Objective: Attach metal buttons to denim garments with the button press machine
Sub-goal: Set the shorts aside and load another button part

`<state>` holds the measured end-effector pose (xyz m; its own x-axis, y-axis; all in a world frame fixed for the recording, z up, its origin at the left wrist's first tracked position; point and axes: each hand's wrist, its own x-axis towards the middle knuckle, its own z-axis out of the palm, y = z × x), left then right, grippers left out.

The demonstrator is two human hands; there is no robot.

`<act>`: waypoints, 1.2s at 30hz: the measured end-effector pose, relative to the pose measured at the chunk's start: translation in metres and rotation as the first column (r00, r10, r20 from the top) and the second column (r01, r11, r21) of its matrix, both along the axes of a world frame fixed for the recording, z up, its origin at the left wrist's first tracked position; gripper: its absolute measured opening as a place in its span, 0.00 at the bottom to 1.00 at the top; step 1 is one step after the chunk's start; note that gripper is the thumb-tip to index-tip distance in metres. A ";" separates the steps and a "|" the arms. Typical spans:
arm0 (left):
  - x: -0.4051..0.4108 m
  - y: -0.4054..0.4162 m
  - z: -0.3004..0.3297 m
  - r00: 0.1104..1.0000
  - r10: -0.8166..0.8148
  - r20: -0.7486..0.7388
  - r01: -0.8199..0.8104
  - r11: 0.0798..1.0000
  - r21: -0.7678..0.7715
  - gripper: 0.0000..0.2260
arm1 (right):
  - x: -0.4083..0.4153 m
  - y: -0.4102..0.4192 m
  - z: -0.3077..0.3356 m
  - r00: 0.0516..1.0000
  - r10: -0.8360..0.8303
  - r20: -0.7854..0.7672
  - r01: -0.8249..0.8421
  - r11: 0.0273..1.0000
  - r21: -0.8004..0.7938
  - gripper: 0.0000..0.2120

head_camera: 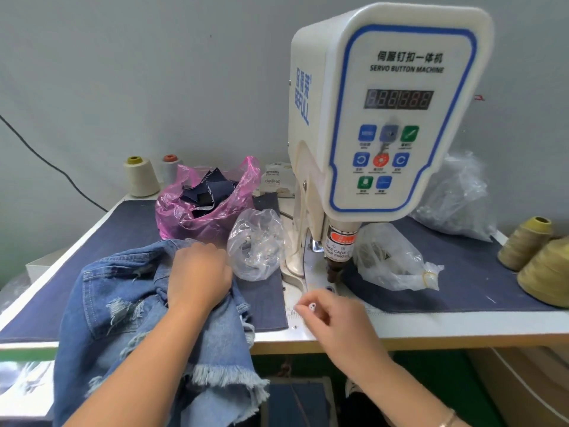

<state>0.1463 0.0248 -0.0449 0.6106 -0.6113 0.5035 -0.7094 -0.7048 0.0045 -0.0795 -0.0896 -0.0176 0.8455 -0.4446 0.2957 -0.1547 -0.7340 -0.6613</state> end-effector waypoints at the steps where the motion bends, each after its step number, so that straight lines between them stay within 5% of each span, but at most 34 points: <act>1: 0.000 -0.001 0.000 1.000 0.003 0.000 -0.003 1.000 -0.002 0.05 | -0.010 -0.009 -0.001 0.999 -0.047 0.003 0.047 0.998 0.046 0.02; 6: -0.002 -0.002 0.001 1.000 0.021 -0.015 -0.020 0.999 0.030 0.05 | -0.019 -0.048 0.000 0.996 -0.090 0.029 0.087 0.991 0.105 0.06; 18: 0.000 -0.003 0.001 0.999 0.033 -0.022 -0.032 0.998 0.050 0.06 | -0.009 -0.072 0.013 0.984 -0.012 -0.175 -0.038 0.959 -0.280 0.08; 36: 0.000 -0.003 0.002 0.999 0.047 -0.027 -0.045 0.997 0.070 0.07 | -0.010 -0.070 0.010 0.993 -0.011 -0.116 -0.018 0.969 -0.245 0.09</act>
